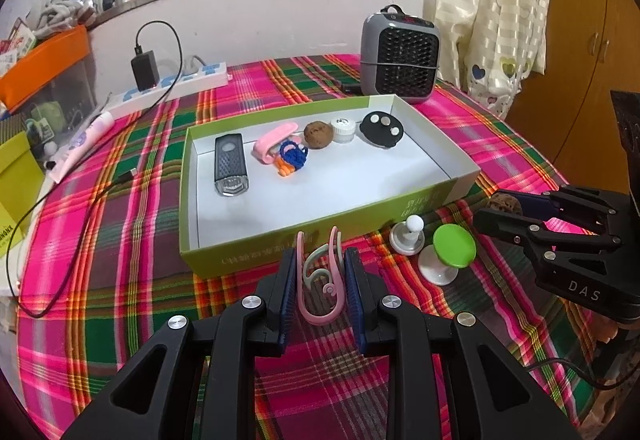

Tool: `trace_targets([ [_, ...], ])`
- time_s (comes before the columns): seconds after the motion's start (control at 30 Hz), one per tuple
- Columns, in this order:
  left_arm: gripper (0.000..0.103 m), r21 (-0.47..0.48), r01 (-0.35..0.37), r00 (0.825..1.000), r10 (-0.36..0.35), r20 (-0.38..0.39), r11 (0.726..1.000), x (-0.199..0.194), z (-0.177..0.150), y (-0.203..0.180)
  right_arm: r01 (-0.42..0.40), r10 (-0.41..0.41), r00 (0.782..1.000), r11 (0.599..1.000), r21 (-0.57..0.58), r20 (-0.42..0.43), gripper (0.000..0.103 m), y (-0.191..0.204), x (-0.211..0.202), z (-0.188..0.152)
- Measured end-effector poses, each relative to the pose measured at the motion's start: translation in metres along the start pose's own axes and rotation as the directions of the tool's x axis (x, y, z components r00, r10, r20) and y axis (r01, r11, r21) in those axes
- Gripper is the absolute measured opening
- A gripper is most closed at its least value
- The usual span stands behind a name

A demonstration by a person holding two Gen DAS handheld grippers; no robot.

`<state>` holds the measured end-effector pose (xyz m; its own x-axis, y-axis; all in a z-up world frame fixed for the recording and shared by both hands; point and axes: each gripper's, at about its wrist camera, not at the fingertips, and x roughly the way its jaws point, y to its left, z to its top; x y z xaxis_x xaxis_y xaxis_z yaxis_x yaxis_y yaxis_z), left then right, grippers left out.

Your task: Organize objects

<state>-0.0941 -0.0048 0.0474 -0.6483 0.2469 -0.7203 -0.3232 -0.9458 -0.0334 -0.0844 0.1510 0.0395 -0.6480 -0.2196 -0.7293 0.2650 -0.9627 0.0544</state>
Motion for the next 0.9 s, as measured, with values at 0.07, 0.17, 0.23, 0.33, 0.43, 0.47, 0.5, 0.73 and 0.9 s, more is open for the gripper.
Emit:
trace_targets([
  [0.07, 0.021, 0.002, -0.001, 1.0, 0.001, 0.005, 1.0, -0.001, 0.002, 0.0, -0.01, 0.01, 1.0, 1.0, 0.001, 0.008, 0.032, 0.001, -0.002, 0.003],
  [0.17, 0.021, -0.002, 0.001, 1.0, -0.001, 0.013, 1.0, -0.002, 0.005, 0.0, -0.012, 0.012, 1.0, 1.0, -0.007, 0.017, 0.032, 0.003, -0.004, 0.007],
  [0.23, 0.021, -0.001, 0.0, 1.0, 0.0, 0.015, 1.0, -0.002, 0.007, 0.001, -0.015, 0.016, 1.0, 1.0, -0.012, 0.024, 0.032, 0.005, -0.005, 0.011],
  [0.33, 0.021, 0.002, 0.001, 1.0, -0.001, 0.02, 1.0, -0.004, 0.01, 0.002, -0.025, 0.025, 0.999, 1.0, -0.016, 0.032, 0.032, 0.007, -0.006, 0.017],
  [0.43, 0.021, -0.003, 0.002, 1.0, -0.002, 0.02, 1.0, -0.003, 0.013, 0.005, -0.03, 0.031, 0.999, 0.999, -0.027, 0.036, 0.032, 0.01, -0.004, 0.024],
  [0.47, 0.021, -0.001, 0.001, 1.0, -0.001, 0.017, 1.0, -0.002, 0.014, 0.005, -0.035, 0.036, 0.999, 0.999, -0.03, 0.037, 0.032, 0.011, -0.003, 0.027],
  [0.5, 0.021, 0.005, -0.001, 1.0, 0.001, 0.014, 1.0, -0.001, 0.015, 0.005, -0.04, 0.042, 0.998, 0.999, -0.031, 0.039, 0.032, 0.012, -0.003, 0.029],
  [0.73, 0.021, 0.006, -0.008, 1.0, 0.008, 0.011, 1.0, 0.005, 0.021, 0.011, -0.062, 0.064, 0.997, 0.997, -0.045, 0.035, 0.032, 0.018, 0.01, 0.048],
  [0.9, 0.021, 0.0, -0.012, 1.0, 0.012, 0.011, 1.0, 0.01, 0.026, 0.017, -0.076, 0.077, 0.997, 0.996, -0.052, 0.026, 0.032, 0.021, 0.02, 0.058],
])
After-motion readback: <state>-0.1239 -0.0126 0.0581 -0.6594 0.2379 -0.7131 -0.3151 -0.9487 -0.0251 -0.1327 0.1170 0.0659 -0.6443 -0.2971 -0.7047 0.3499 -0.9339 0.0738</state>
